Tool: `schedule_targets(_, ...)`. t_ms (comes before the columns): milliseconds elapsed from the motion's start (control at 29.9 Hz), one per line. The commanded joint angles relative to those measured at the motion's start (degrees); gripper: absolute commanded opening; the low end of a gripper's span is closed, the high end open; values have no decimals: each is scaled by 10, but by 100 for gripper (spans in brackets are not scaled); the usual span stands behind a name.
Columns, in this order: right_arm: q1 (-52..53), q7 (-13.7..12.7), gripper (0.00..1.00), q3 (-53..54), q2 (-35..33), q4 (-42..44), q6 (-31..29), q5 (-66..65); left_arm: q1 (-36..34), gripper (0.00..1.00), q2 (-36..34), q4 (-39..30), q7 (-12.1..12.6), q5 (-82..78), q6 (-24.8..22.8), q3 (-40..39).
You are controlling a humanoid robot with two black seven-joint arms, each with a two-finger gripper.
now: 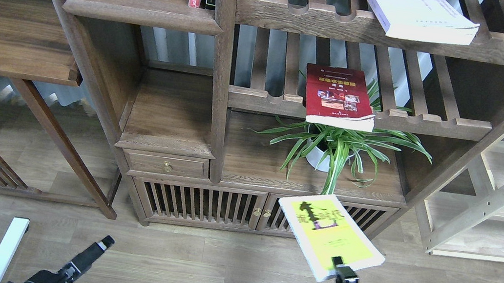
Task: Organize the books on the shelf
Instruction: 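Lower the yellow-green book toward the left gripper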
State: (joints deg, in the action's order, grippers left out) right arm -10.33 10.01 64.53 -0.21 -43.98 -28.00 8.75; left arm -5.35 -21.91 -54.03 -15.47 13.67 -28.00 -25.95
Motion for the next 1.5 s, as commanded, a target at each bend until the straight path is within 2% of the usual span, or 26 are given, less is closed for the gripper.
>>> schedule_targets(0,6,0,4,-39,2,-5,0,-13,1,99,0,0,-3,1,0,15)
schedule_targets(401,10,0,4,-153,2,-6,0,-29,10,99,19,-6,-5,7,0,27)
schedule_targets(769,13,0,4,-226,2,-23,0,-28,8,99,101,-6,-5,52,0,30)
schedule_targets(1103,15,0,5,-264,2,-53,0,-23,10,99,136,-2,-6,103,0,81)
schedule_targets(1471,10,-1,5,-292,2,-61,0,-24,20,99,150,-1,-8,104,0,90)
